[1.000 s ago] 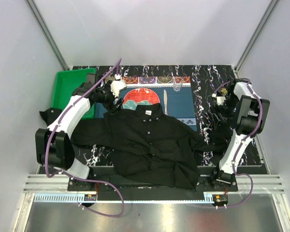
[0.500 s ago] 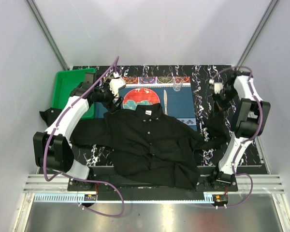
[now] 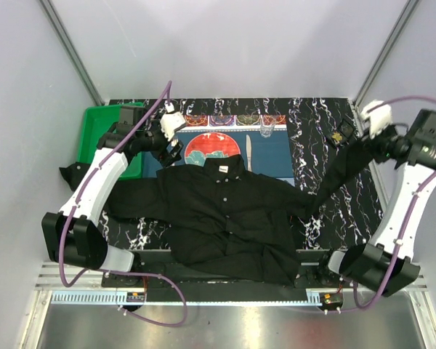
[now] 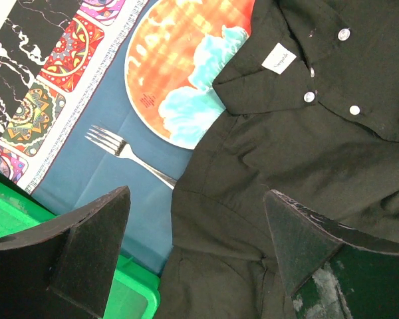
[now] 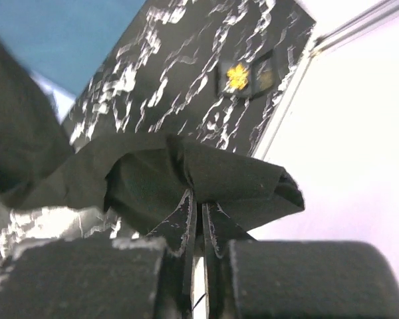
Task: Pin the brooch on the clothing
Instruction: Flatten out the clothes at the center of the board.
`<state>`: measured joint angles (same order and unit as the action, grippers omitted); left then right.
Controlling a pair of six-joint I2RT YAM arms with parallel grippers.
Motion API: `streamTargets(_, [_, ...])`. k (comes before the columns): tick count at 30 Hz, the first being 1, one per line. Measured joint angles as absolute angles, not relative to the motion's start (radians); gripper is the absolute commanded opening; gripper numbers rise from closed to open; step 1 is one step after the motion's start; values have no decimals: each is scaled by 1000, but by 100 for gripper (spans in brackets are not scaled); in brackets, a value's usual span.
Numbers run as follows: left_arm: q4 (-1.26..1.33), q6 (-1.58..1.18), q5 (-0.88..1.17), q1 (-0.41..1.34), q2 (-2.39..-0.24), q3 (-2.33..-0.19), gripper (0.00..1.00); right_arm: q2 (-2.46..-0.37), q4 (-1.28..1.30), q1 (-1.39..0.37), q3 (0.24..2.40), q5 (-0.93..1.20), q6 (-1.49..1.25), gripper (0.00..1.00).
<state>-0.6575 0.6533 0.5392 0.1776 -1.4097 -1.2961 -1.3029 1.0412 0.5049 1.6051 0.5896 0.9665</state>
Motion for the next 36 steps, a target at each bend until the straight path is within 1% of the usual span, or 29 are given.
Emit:
streamTargets(1, [-657,653,539,177,-1409,-1296,88,-1270,1033,505,1544,583,1014,27])
streamTargets(2, [-657,653,539,176,-1409,-1296,88,-1229,1027,509,1464,562,1078,50])
streamTargets(3, [-657,653,539,174,-1409,-1296,88,-1198,1031,516,1385,531,1140,66])
streamTargets(4, [-658,653,539,173,-1409,-1296,88,-1175,1039,529,1315,504,1193,76])
streamTargets(5, [-657,653,539,169,-1409,-1296,88,-1161,1045,553,1254,476,1248,79])
streamTargets(6, [-657,653,539,165,-1409,-1296,88,-1159,1054,593,1211,456,1298,79])
streamTargets(8, [-658,653,539,156,-1409,-1295,88,-1178,1082,683,1193,424,1372,79])
streamTargets(10, [-658,654,539,150,-1409,-1295,88,-1214,1122,751,1238,395,1422,91])
streamTargets(11, [-658,654,539,149,-1409,-1294,88,-1248,1159,767,1288,381,1438,100])
streamTargets(15, [-658,654,543,146,-1409,-1288,88,-1428,1260,767,1564,364,1469,100])
streamTargets(17, [-658,654,548,146,-1409,-1285,88,-1491,1265,731,1631,339,1435,99])
streamTargets(21, [-658,654,554,146,-1412,-1282,88,-1611,1285,545,1659,233,1287,95])
streamTargets(22, [-658,654,555,146,-1413,-1282,88,-1659,1296,484,1668,208,1235,93])
streamTargets(23, [-657,655,556,146,-1415,-1282,88,-1697,1302,446,1678,193,1203,88])
streamTargets(25, [-657,658,557,146,-1420,-1280,88,-1792,1314,368,1719,159,1137,88])
streamTargets(27, [-656,662,557,146,-1422,-1273,88,-1869,1309,321,1747,132,1100,89])
streamTargets(30, [-661,665,558,146,-1425,-1265,88,-1901,1292,291,1694,74,1093,91])
streamTargets(33, [-658,665,564,146,-1430,-1265,88,-1870,1303,271,1563,-7,1112,91])
streamTargets(36, [-659,664,574,146,-1433,-1265,88,-1855,1333,234,1483,-60,1122,89])
